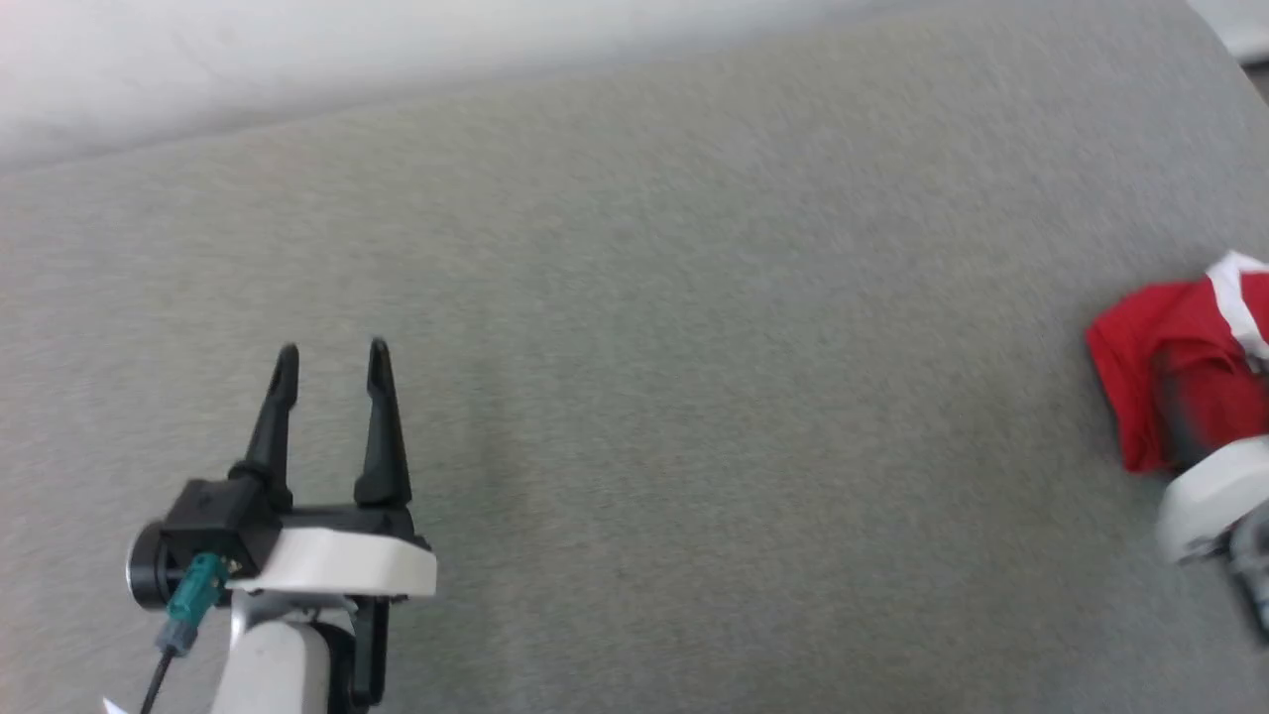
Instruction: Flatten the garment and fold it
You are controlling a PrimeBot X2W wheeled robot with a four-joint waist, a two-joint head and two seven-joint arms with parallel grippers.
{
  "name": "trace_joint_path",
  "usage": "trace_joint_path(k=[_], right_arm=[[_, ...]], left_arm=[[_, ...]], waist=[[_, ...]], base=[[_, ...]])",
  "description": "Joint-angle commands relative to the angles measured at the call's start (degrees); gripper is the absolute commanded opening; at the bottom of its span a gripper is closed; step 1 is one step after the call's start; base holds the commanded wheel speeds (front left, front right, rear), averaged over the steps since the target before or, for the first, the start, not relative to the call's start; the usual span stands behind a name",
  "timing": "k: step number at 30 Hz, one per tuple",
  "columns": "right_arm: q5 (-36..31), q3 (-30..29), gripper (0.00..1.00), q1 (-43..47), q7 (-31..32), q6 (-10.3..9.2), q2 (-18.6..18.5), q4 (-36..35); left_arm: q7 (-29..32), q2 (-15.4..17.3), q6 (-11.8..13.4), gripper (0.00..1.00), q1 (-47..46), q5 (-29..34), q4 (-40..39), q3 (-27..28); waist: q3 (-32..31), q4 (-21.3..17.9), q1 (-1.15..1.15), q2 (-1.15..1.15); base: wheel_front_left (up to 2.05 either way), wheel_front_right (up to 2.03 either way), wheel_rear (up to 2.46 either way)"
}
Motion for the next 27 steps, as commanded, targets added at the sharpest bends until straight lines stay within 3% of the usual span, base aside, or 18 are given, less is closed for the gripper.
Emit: trace_joint_path(k=[1,5,13,22,27], right_arm=[[0.5,0.2,1.00,0.6,-0.3,-0.04,0.8,-0.9],[1.8,1.2,1.00,5.1,1.2,-0.04,6.2,-9.1],[4.6,1.8,1.00,9.2,4.2,-0.04,13.0,-22.4],[5.4,-2.2,1.00,20.7,6.7,-0.04,18.4,-37.8],[5.7,-2.9,1.00,26.4,8.6,-0.04,19.9,-42.9]], left_arm=[[-0.3,-0.1,0.2,1.00,0.6,-0.2,0.2,0.3],[-0.3,-0.5,0.4,1.00,1.8,-0.2,1.0,0.6],[-0.3,-0.6,0.0,1.00,3.4,0.5,3.2,1.5],[-0.3,-0.2,-1.6,1.00,5.4,1.0,5.1,1.7],[-0.3,0.3,-2.4,1.00,6.8,1.0,6.8,0.9]], waist=[[-4.5,4.8,0.02,0.00],[-6.1,8.0,0.02,0.00],[-8.0,12.8,0.02,0.00],[-11.0,13.5,0.02,0.00],[-12.3,13.0,0.02,0.00]], base=[[0.00,0.00,0.00],[0.00,0.00,0.00],[0.00,0.00,0.00],[0.00,0.00,0.00],[0.00,0.00,0.00]])
